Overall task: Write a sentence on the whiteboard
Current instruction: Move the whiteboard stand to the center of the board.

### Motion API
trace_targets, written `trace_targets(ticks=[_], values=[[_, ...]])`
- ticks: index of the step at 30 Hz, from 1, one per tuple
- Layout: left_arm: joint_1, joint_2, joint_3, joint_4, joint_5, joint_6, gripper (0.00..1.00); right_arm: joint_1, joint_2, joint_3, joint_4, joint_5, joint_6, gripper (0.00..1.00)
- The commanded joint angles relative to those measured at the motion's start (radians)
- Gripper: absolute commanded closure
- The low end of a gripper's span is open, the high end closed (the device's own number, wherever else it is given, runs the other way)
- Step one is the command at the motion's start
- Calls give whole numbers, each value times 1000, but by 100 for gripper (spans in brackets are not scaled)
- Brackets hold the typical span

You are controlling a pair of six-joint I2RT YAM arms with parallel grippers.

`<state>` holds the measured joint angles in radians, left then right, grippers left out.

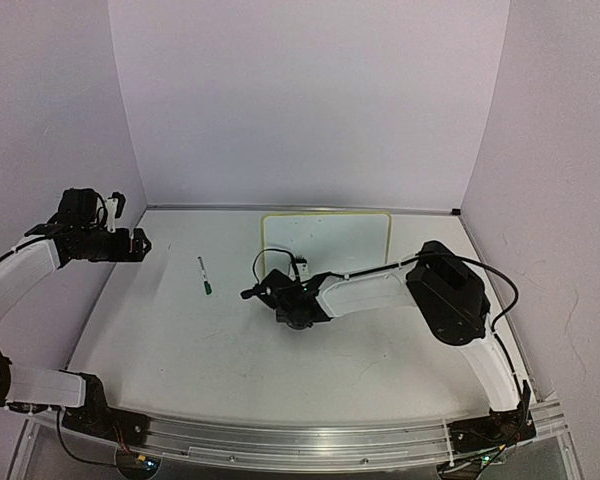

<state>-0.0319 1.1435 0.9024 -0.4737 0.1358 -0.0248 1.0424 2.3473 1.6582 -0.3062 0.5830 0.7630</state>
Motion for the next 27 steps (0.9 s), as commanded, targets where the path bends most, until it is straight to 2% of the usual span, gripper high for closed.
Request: trace_targets(ticks=[1, 4, 8, 10, 14, 16, 22, 27], values=[[1, -19, 35, -1, 15, -11, 1, 0, 65, 86, -157, 80, 181, 100], [1, -10, 38, -2, 26, -19, 1, 1, 82, 124, -164, 79, 199, 100], [1, 2, 41, -5, 34, -28, 1, 0, 82, 149, -165, 59, 169, 71], [1, 3, 39, -5, 29, -43, 1, 2, 59, 134, -157, 52, 149, 62], [1, -1, 38, -14, -21, -153, 1, 15, -56, 22, -82, 42, 81, 27], [0, -2, 32, -7, -45, -225, 1, 24, -141, -53, -33, 21, 34, 17], [-40, 38, -14, 62, -90, -416, 4, 40, -397, -349, 131, -107, -67, 8], [-183, 135, -7, 93, -220, -499, 4, 39, -614, -534, 190, -144, -152, 3]])
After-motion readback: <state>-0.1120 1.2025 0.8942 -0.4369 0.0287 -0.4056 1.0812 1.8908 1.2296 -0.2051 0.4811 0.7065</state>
